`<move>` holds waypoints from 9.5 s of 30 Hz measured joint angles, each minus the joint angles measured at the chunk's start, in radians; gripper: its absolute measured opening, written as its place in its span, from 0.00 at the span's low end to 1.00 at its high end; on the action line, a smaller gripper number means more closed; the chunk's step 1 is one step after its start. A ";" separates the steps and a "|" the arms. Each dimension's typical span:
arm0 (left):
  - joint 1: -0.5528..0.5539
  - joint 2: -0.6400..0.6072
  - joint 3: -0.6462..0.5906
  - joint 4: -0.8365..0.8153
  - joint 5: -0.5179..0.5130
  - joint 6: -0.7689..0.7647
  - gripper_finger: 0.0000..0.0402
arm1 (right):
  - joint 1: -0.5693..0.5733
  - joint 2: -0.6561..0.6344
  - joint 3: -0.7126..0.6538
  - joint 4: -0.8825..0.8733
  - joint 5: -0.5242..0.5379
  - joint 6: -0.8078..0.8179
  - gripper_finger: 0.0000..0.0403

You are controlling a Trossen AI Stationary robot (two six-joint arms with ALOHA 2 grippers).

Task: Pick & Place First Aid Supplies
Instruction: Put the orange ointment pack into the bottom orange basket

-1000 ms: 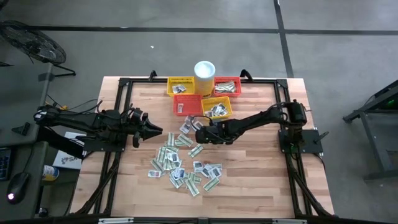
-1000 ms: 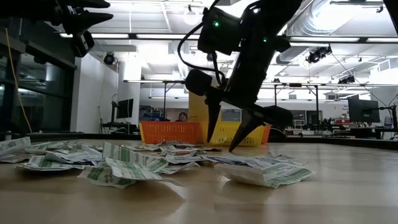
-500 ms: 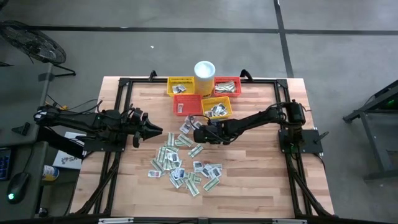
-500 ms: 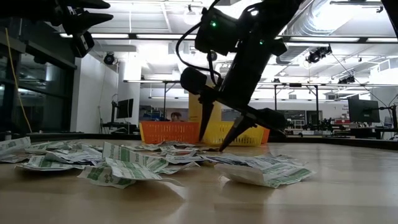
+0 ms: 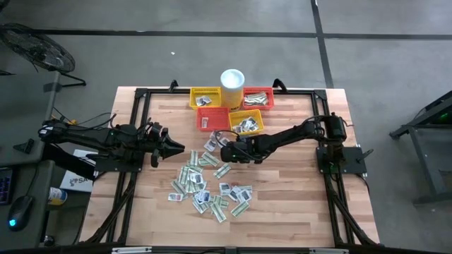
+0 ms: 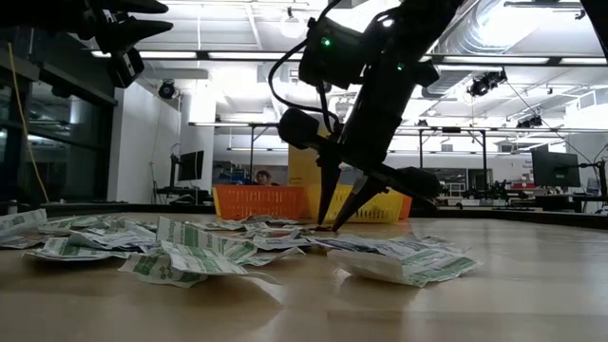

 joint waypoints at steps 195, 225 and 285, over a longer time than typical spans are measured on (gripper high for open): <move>0.000 0.489 0.019 0.614 -0.449 0.431 0.21 | 0.121 -0.124 0.545 0.000 0.850 -1.730 0.00; 0.000 0.618 0.184 0.586 -0.557 0.532 0.21 | 0.144 -0.123 0.544 -0.019 0.819 -1.707 0.00; 0.645 0.613 0.238 -0.030 0.015 0.381 0.00 | 0.028 -0.287 0.543 -0.684 0.569 -1.094 0.50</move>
